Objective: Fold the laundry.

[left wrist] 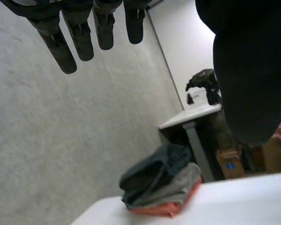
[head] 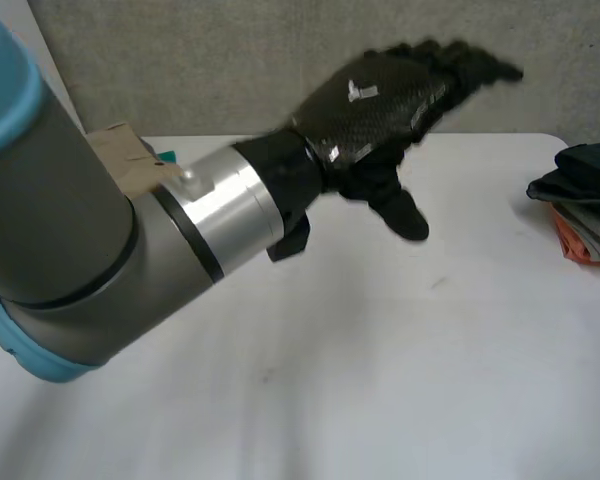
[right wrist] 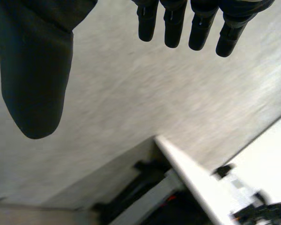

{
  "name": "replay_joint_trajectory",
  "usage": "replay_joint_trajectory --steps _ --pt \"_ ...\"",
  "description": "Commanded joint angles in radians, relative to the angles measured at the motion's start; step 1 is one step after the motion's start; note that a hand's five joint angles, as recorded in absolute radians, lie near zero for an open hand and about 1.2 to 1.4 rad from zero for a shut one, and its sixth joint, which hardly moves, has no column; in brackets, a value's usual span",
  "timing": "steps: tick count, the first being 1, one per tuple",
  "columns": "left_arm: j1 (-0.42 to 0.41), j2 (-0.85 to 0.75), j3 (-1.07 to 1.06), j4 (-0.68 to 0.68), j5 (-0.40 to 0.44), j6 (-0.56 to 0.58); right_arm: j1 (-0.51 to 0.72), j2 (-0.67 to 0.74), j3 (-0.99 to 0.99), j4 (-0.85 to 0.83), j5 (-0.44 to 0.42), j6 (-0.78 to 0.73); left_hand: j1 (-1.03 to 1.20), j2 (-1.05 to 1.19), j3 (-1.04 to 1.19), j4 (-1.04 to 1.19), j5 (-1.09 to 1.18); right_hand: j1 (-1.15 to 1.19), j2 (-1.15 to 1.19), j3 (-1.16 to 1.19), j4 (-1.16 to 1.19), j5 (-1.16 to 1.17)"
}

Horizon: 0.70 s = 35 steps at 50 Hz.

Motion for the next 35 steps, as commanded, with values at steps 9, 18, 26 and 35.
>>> replay_joint_trajectory --steps 9,18,26,35 --pt "0.276 0.087 0.162 0.03 -0.364 -0.055 0.514 -0.301 0.284 -0.438 -0.196 0.24 -0.005 -0.021 -0.028 -0.02 -0.035 -0.073 -0.041 -0.04 -0.036 -0.042" --pt "0.532 -0.071 0.076 0.025 -0.373 0.344 0.852 -0.298 0.628 -0.408 -0.272 0.174 -0.015 -0.03 -0.038 -0.029 -0.045 -0.073 -0.041 -0.04 -0.036 -0.042" --pt "0.684 -0.428 0.135 0.136 -0.364 0.566 0.952 -0.186 0.818 -0.317 -0.253 -0.063 -0.015 -0.03 -0.038 -0.029 -0.045 -0.073 -0.041 -0.04 -0.036 -0.042" --pt "0.712 -0.781 0.331 0.269 -0.326 0.568 0.94 -0.17 0.897 -0.316 -0.229 -0.099 0.012 -0.004 -0.011 -0.002 -0.018 -0.073 -0.041 -0.04 -0.036 -0.042"
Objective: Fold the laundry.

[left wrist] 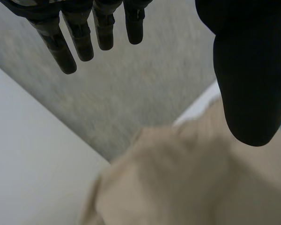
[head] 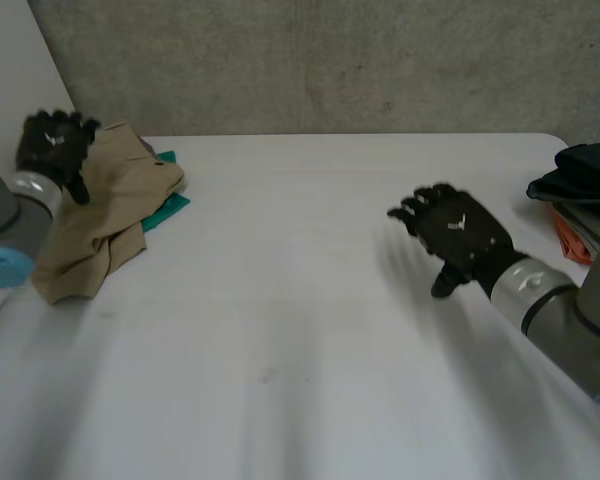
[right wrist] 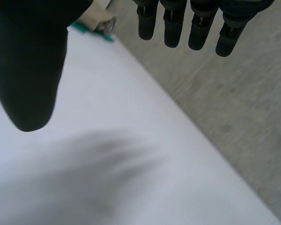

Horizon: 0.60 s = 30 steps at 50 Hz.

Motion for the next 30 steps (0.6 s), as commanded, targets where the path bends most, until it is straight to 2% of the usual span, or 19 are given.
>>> replay_joint_trajectory --steps 1,3,8,11,15,18,23,24,30 --pt "0.011 -0.26 0.171 0.081 0.026 -0.012 -0.01 0.01 0.044 -0.002 0.016 -0.017 0.03 0.014 0.007 0.015 0.0 -0.059 -0.04 -0.04 -0.036 -0.042" --pt "0.009 -0.306 0.221 0.081 0.02 -0.009 -0.012 0.008 0.054 -0.002 0.015 -0.017 0.083 0.067 0.059 0.068 0.053 -0.059 -0.04 -0.04 -0.036 -0.042" --pt "0.0 -0.36 0.3 0.071 0.01 -0.007 -0.018 0.008 0.069 -0.01 0.016 -0.017 1.205 1.189 1.181 1.19 1.175 -0.059 -0.04 -0.04 -0.036 -0.042" --pt "-0.014 -0.337 0.289 0.079 0.003 -0.015 -0.036 0.007 0.072 -0.011 0.015 -0.018 1.207 1.191 1.184 1.192 1.177 -0.059 -0.04 -0.04 -0.036 -0.042" --pt "-0.061 -0.187 0.231 0.078 -0.017 -0.029 -0.058 0.004 0.07 -0.013 0.012 -0.017 1.207 1.191 1.184 1.192 1.177 -0.059 -0.04 -0.04 -0.036 -0.042" --pt "-0.107 -0.016 0.124 0.084 -0.014 -0.081 -0.064 0.002 0.069 -0.014 0.013 -0.017 1.207 1.191 1.184 1.192 1.177 -0.059 -0.04 -0.04 -0.036 -0.042" --pt "-0.206 0.248 -0.034 0.142 -0.008 -0.222 -0.07 -0.01 0.069 -0.014 0.015 -0.015 1.207 1.191 1.184 1.192 1.177 -0.059 -0.04 -0.04 -0.036 -0.042" --pt "-0.245 0.327 -0.086 0.159 -0.007 -0.271 -0.073 -0.015 0.069 -0.014 0.016 -0.015 1.207 1.191 1.184 1.192 1.177 -0.059 -0.04 -0.04 -0.036 -0.042" --pt "-0.391 0.544 -0.261 0.17 -0.005 -0.407 -0.108 -0.05 0.07 -0.014 0.016 -0.003 1.207 1.191 1.184 1.192 1.177 -0.059 -0.04 -0.04 -0.036 -0.042"
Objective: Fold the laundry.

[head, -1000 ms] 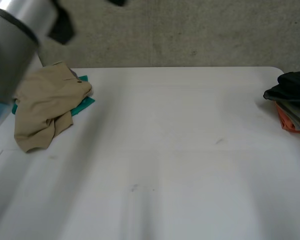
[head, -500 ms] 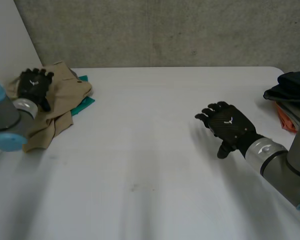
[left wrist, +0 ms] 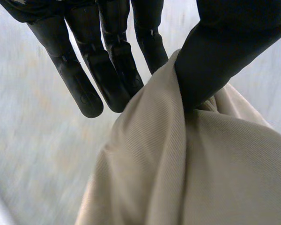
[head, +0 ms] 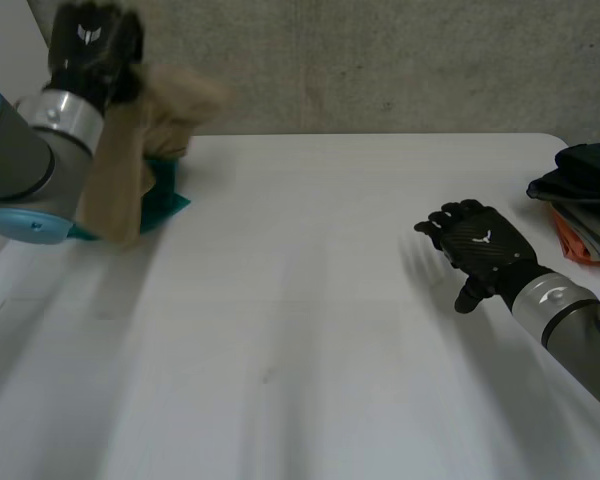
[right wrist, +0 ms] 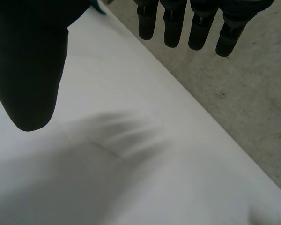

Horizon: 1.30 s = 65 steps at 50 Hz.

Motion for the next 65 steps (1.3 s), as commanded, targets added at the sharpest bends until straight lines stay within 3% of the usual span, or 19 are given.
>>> replay_joint_trajectory --steps 1,10,14,16,17,19,26,37,46,51,58,65 --pt "-0.184 0.271 -0.224 0.015 0.003 -0.165 -0.036 -0.033 0.001 0.0 0.001 0.013 0.277 0.202 0.208 0.197 0.245 -0.059 -0.04 -0.04 -0.036 -0.042" --pt "-0.41 0.307 -0.464 -0.045 0.02 -0.171 -0.093 -0.073 -0.022 0.0 0.033 0.032 0.277 0.202 0.208 0.197 0.245 -0.059 -0.04 -0.04 -0.036 -0.042" --pt "-0.468 0.18 -0.516 -0.071 0.02 -0.17 -0.12 -0.075 -0.051 -0.001 0.087 0.074 0.277 0.202 0.208 0.197 0.245 -0.059 -0.04 -0.04 -0.036 -0.042" --pt "-0.485 0.117 -0.516 -0.083 0.02 -0.165 -0.133 -0.073 -0.071 0.002 0.121 0.096 -0.286 -0.361 -0.355 -0.366 -0.318 -0.059 -0.04 -0.04 -0.036 -0.042" --pt "-0.5 0.078 -0.511 -0.097 0.02 -0.151 -0.136 -0.073 -0.076 0.005 0.128 0.101 -0.748 -0.823 -0.817 -0.829 -0.78 -0.059 -0.04 -0.04 -0.036 -0.042" --pt "-0.511 0.054 -0.504 -0.12 0.017 -0.13 -0.145 -0.073 -0.08 0.012 0.128 0.113 -0.929 -1.004 -0.998 -1.009 -0.961 -0.059 -0.04 -0.04 -0.036 -0.042" --pt "-0.499 0.124 -0.49 -0.184 -0.024 -0.101 -0.142 -0.095 -0.071 0.043 0.122 0.099 -0.909 -0.984 -0.977 -0.989 -0.94 -0.059 -0.04 -0.04 -0.036 -0.042" --pt "-0.467 0.386 -0.645 -0.266 -0.133 -0.157 -0.134 -0.26 -0.074 0.428 -0.003 -0.02 -0.897 -0.972 -0.966 -0.977 -0.929 -0.059 -0.04 -0.04 -0.036 -0.042" --pt "-0.413 0.405 -0.757 -0.486 -0.129 -0.265 -0.092 -0.267 0.038 0.594 -0.023 -0.308 -0.882 -0.957 -0.951 -0.963 -0.914 -0.059 -0.04 -0.04 -0.036 -0.042" --pt "-0.401 0.379 -0.778 -0.533 -0.118 -0.314 -0.062 -0.219 0.081 0.557 -0.013 -0.415 -0.859 -0.934 -0.927 -0.939 -0.89 -0.059 -0.04 -0.04 -0.036 -0.042" --pt "-0.317 0.337 -0.751 -0.405 -0.117 -0.309 -0.052 -0.112 -0.017 0.393 0.001 -0.211 -0.871 -0.946 -0.939 -0.951 -0.902 -0.059 -0.04 -0.04 -0.036 -0.042" --pt "-0.254 0.32 -0.663 -0.284 -0.117 -0.303 -0.015 0.014 -0.224 0.358 0.049 0.018 -0.879 -0.954 -0.948 -0.96 -0.911 -0.059 -0.04 -0.04 -0.036 -0.042"
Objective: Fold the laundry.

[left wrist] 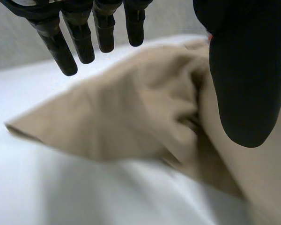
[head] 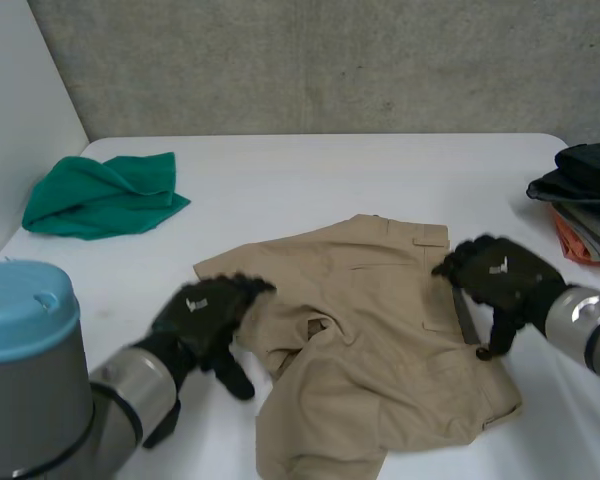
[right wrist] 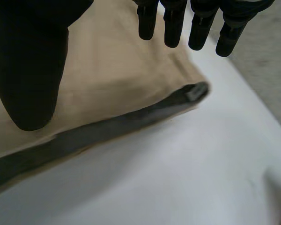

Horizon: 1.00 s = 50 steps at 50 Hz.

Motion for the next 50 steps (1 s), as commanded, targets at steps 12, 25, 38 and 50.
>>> replay_joint_trajectory --steps 12,25,38,50 --pt "0.137 -0.36 0.387 0.166 0.004 0.151 0.209 0.446 -0.615 -0.036 0.199 0.372 0.013 -0.003 -0.009 0.002 0.005 -0.059 -0.04 -0.04 -0.036 -0.042" --pt "0.188 -0.641 0.641 0.144 0.004 0.267 0.264 0.69 -0.817 -0.042 0.246 0.357 0.031 0.014 0.008 0.02 0.023 0.467 0.486 0.486 0.49 0.484" --pt "0.175 -0.646 0.674 0.143 0.027 0.264 0.312 0.447 -0.763 -0.042 0.224 0.269 0.028 0.012 0.005 0.017 0.02 1.162 1.181 1.182 1.186 1.18" --pt "0.151 -0.66 0.685 0.104 0.093 0.255 0.307 0.042 -0.568 -0.039 0.139 0.323 0.671 0.655 0.649 0.66 0.663 1.162 1.181 1.182 1.186 1.18"
